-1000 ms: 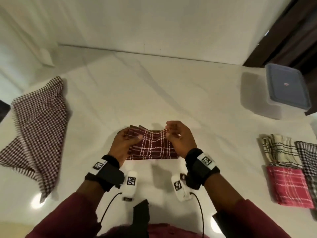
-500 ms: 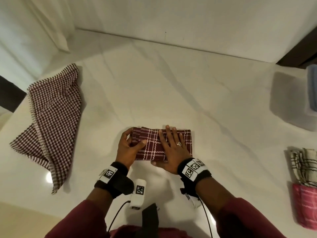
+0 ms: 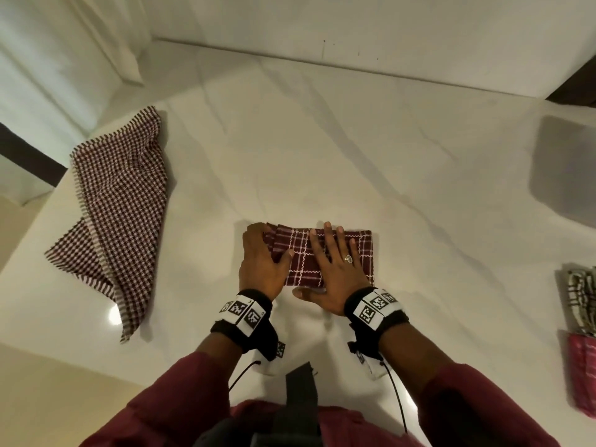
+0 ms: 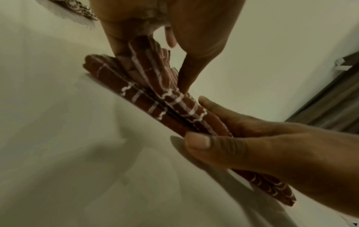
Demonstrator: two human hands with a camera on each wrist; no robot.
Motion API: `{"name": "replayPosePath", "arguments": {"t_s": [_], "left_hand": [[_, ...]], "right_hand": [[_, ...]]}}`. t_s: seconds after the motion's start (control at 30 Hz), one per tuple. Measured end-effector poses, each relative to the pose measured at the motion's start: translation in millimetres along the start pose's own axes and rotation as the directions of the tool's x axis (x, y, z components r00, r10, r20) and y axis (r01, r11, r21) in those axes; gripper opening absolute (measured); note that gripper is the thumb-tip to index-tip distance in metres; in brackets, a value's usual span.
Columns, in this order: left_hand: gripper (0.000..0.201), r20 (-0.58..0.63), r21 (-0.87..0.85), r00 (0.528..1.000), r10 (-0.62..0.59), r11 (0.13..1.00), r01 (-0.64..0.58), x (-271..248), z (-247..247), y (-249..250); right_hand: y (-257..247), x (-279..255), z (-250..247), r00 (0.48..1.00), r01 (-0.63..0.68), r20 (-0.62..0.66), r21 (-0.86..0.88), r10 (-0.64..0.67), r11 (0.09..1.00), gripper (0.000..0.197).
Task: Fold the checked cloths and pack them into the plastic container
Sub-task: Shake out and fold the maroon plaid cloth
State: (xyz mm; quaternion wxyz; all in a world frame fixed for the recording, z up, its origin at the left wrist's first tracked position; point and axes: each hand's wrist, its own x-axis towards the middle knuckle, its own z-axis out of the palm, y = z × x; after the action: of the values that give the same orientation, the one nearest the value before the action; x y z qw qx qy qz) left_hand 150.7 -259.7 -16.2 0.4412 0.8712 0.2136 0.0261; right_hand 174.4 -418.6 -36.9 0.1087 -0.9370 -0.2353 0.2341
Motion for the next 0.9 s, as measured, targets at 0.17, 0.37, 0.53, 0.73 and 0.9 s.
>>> {"name": "replayPosePath", "arguments": {"t_s": [0.17, 0.37, 0.53, 0.73, 0.9], "left_hand": [[0.046, 0.045, 0.072, 0.992, -0.118, 0.991, 0.114, 5, 6, 4], [0.027, 0.051, 0.037, 0.979, -0.195, 0.98, 0.194, 14, 9, 10], [0.017, -0.031, -0.142, 0.999, -0.025, 0.99, 0.02, 14, 6, 11], [0.02, -0.058, -0.136, 0.997, -0.054, 0.99, 0.046, 16, 8, -6], [0.027, -0.037, 0.002, 0.999, -0.02, 1.0, 0.02, 14, 6, -3]], "right_hand": [[0, -1, -5, 1.0, 0.001, 0.014, 0.001, -0.001, 1.0, 0.119], [-2, -3, -10, 1.0, -0.016, -0.02, 0.022, 0.016, 1.0, 0.129], [-5, 0, -16, 0.999, -0.002, -0.036, 0.02, 0.003, 1.0, 0.137], [6, 6, -13, 0.999, -0.035, 0.026, 0.005, 0.035, 0.999, 0.138], [13, 9, -10, 0.998, -0.017, 0.053, 0.005, 0.016, 1.0, 0.137]]}}
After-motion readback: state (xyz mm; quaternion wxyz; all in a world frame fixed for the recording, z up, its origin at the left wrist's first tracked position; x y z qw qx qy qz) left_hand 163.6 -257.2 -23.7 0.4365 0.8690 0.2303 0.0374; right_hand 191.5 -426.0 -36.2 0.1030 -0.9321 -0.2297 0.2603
